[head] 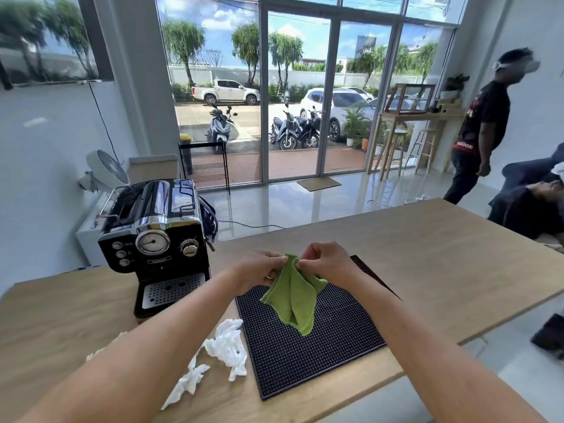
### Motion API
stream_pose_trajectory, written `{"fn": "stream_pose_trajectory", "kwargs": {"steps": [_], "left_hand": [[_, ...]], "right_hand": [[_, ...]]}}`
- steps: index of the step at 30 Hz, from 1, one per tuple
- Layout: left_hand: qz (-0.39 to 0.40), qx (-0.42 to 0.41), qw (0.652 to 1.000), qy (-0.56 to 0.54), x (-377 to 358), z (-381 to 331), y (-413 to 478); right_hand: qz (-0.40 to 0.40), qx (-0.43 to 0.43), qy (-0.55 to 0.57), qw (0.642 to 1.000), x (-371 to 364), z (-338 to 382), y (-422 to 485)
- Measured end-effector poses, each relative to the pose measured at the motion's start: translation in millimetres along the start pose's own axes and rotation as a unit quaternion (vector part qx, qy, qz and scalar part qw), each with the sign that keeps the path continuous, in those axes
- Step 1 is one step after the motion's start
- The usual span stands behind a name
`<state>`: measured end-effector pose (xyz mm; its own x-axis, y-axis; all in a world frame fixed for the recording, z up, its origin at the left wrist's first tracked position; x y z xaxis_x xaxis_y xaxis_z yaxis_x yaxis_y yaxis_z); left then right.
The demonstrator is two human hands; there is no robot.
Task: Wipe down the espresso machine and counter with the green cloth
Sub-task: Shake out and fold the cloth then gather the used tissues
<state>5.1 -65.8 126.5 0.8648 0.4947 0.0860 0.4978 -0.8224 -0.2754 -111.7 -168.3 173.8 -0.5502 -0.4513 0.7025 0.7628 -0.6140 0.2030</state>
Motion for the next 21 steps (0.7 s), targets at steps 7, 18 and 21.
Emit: {"fn": "stream_pose_trajectory", "kwargs": {"steps": [7, 18, 21], "left_hand": [[0.095, -0.031, 0.994, 0.039, -15.4, -1.5, -0.7], [-0.118, -0.068, 0.985, 0.104, 27.8, -9.6, 12.6], [-0.12, -0.093, 0.98, 0.131, 33.4, -6.6, 12.5]], "right_hand": [[-0.047, -0.044, 0.009, 0.998, 1.8, -11.0, 1.0], [0.106, -0.054, -0.019, 0.993, -23.9, -39.7, -28.4], [0.058, 0.025, -0.207, 0.976, -22.8, -35.4, -32.2]]}}
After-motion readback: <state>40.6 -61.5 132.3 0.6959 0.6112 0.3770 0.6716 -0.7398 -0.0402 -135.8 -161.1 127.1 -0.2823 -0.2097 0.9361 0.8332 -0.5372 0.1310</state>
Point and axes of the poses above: each hand's wrist, its own y-axis towards the middle knuckle, its own x-axis out of the back of the hand, z = x × y, the point moved 7 cm from there along y, towards the middle knuckle, and after that the axes turned 7 degrees about -z, right-handed, at the moved point
